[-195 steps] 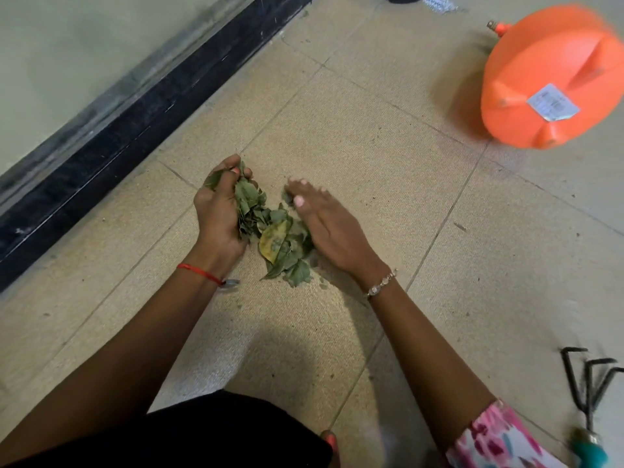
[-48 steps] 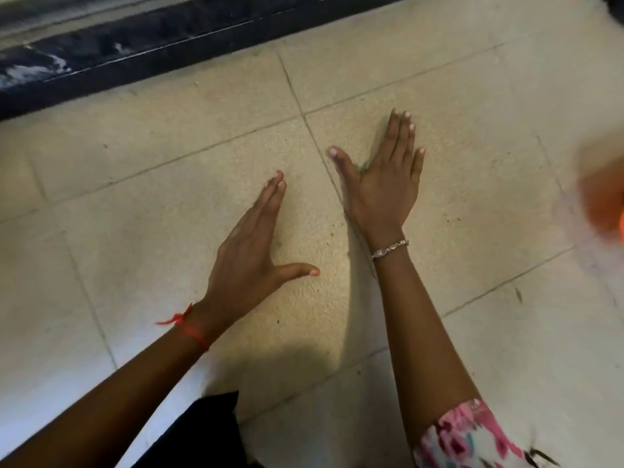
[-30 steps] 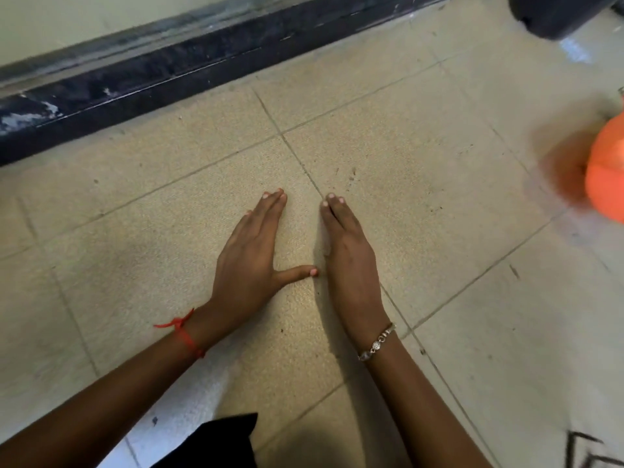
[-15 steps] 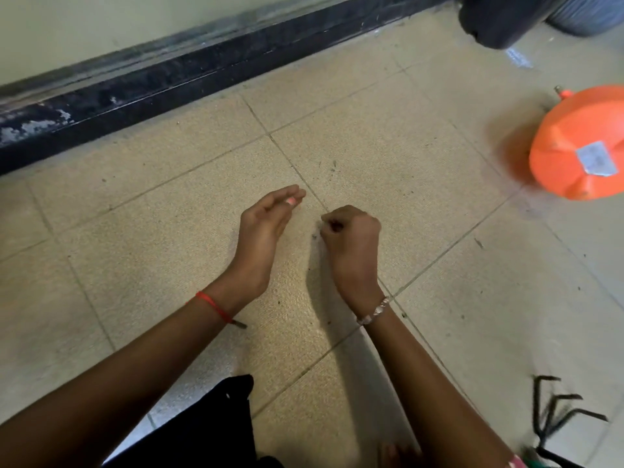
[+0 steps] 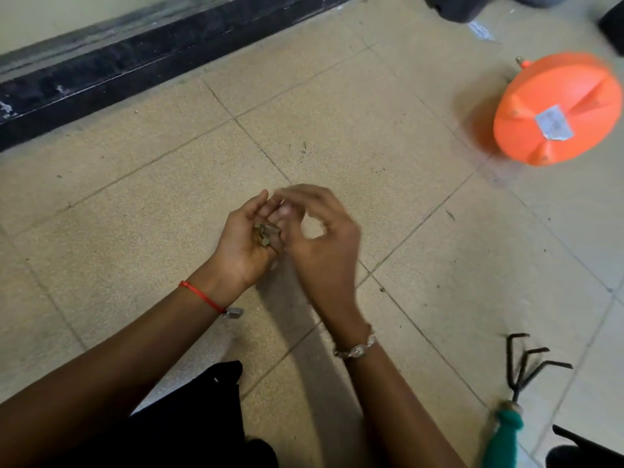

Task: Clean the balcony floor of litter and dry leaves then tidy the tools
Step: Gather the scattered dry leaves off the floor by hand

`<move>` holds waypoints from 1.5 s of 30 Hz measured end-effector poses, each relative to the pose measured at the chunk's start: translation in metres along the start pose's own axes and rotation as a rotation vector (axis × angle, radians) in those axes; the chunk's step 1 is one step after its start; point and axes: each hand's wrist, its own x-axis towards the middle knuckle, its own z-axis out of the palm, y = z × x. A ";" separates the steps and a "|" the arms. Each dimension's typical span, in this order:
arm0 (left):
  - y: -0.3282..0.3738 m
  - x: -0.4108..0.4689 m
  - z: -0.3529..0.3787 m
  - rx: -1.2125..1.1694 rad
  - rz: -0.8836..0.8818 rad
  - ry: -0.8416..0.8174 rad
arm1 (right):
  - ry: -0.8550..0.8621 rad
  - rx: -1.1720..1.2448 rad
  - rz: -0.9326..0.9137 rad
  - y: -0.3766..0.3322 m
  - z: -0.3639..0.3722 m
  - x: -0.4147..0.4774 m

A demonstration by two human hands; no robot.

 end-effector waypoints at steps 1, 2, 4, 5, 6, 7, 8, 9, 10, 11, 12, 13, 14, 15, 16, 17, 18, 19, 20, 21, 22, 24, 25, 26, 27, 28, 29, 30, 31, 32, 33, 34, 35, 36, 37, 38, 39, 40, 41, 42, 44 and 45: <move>0.000 0.001 0.002 -0.022 0.020 0.008 | 0.070 -0.051 -0.005 0.011 -0.014 0.008; -0.003 0.003 0.003 -0.032 0.033 0.014 | 0.144 -0.102 0.036 0.022 -0.031 0.016; -0.004 0.006 0.003 -0.080 0.023 0.009 | 0.242 -0.283 0.131 0.054 -0.065 0.031; -0.004 0.007 0.004 -0.077 0.006 0.006 | 0.249 -0.407 0.178 0.071 -0.082 0.037; -0.002 0.007 0.005 -0.069 -0.001 0.003 | 0.223 -0.514 0.232 0.086 -0.098 0.042; -0.002 0.007 0.004 -0.056 -0.009 -0.012 | 0.178 -0.596 0.283 0.100 -0.113 0.046; -0.002 0.007 0.003 -0.041 -0.015 -0.026 | 0.125 -0.656 0.321 0.112 -0.123 0.048; -0.002 0.008 0.001 -0.018 -0.023 -0.038 | 0.075 -0.713 0.327 0.118 -0.128 0.047; -0.002 0.010 -0.002 0.004 -0.024 -0.045 | 0.039 -0.771 0.307 0.122 -0.128 0.044; -0.001 0.010 -0.004 0.021 -0.021 -0.053 | 0.013 -0.817 0.273 0.121 -0.124 0.038; 0.000 0.011 -0.006 0.040 -0.017 -0.062 | -0.001 -0.839 0.244 0.118 -0.116 0.028; 0.002 0.012 -0.008 0.058 -0.009 -0.071 | -0.004 -0.837 0.230 0.113 -0.105 0.016; 0.004 0.011 -0.009 0.071 0.000 -0.079 | -0.001 -0.835 0.228 0.107 -0.093 0.002; 0.006 0.011 -0.010 0.076 0.012 -0.084 | -0.006 -0.830 0.236 0.099 -0.079 -0.012; 0.008 0.010 -0.011 0.076 0.028 -0.086 | -0.009 -0.824 0.242 0.091 -0.065 -0.027; 0.011 0.009 -0.012 0.074 0.048 -0.081 | -0.021 -0.816 0.246 0.084 -0.049 -0.038; 0.015 0.008 -0.014 0.074 0.069 -0.077 | -0.041 -0.816 0.240 0.079 -0.033 -0.046; 0.018 0.007 -0.016 0.075 0.088 -0.074 | -0.072 -0.814 0.230 0.075 -0.019 -0.051; 0.022 0.007 -0.017 0.070 0.110 -0.069 | -0.105 -0.808 0.208 0.073 -0.006 -0.050; 0.025 0.006 -0.018 0.065 0.128 -0.062 | -0.129 -0.804 0.179 0.071 0.006 -0.044; 0.029 0.005 -0.019 0.057 0.143 -0.054 | -0.143 -0.798 0.144 0.070 0.018 -0.033; 0.036 0.003 -0.020 0.048 0.159 -0.045 | -0.157 -0.782 0.080 0.071 0.036 -0.004; 0.039 0.002 -0.020 0.049 0.169 -0.042 | -0.168 -0.779 0.054 0.073 0.044 0.015; 0.041 0.002 -0.021 0.053 0.176 -0.040 | -0.181 -0.790 0.033 0.075 0.049 0.035; 0.043 0.001 -0.021 0.057 0.181 -0.035 | -0.200 -0.809 0.015 0.077 0.055 0.056; 0.044 0.000 -0.021 0.061 0.181 -0.032 | -0.221 -0.830 0.000 0.079 0.058 0.076; 0.046 0.000 -0.022 0.063 0.179 -0.033 | -0.246 -0.847 -0.008 0.080 0.060 0.094; 0.047 0.000 -0.023 0.064 0.180 -0.033 | -0.275 -0.857 -0.019 0.081 0.062 0.107; 0.048 0.000 -0.024 0.066 0.180 -0.032 | -0.305 -0.863 -0.035 0.081 0.062 0.114; 0.048 0.000 -0.025 0.066 0.178 -0.029 | -0.336 -0.860 -0.058 0.083 0.062 0.116; 0.048 0.000 -0.026 0.065 0.177 -0.027 | -0.367 -0.847 -0.097 0.083 0.059 0.112; 0.048 0.001 -0.027 0.064 0.177 -0.023 | -0.396 -0.826 -0.150 0.084 0.055 0.103; 0.047 0.002 -0.027 0.065 0.178 -0.019 | -0.428 -0.799 -0.207 0.084 0.050 0.091; 0.046 0.002 -0.027 0.071 0.179 -0.014 | -0.464 -0.769 -0.245 0.083 0.044 0.077; 0.045 0.002 -0.027 0.082 0.179 -0.011 | -0.515 -0.742 -0.266 0.081 0.037 0.064; 0.043 0.003 -0.027 0.096 0.179 -0.009 | -0.565 -0.704 -0.275 0.080 0.029 0.054; 0.042 0.003 -0.027 0.111 0.177 -0.006 | -0.617 -0.641 -0.270 0.078 0.021 0.047; 0.041 0.003 -0.027 0.125 0.176 0.002 | -0.654 -0.533 -0.236 0.075 0.012 0.041; 0.041 0.003 -0.028 0.139 0.177 0.010 | -0.639 -0.396 -0.175 0.071 0.002 0.037; 0.041 0.003 -0.029 0.150 0.179 0.014 | -0.551 -0.280 -0.112 0.068 -0.007 0.033; 0.042 0.003 -0.031 0.162 0.186 0.017 | -0.296 -0.258 -0.008 0.068 -0.020 0.026; 0.043 0.003 -0.031 0.164 0.192 0.019 | -0.231 -0.338 0.047 0.068 -0.021 0.020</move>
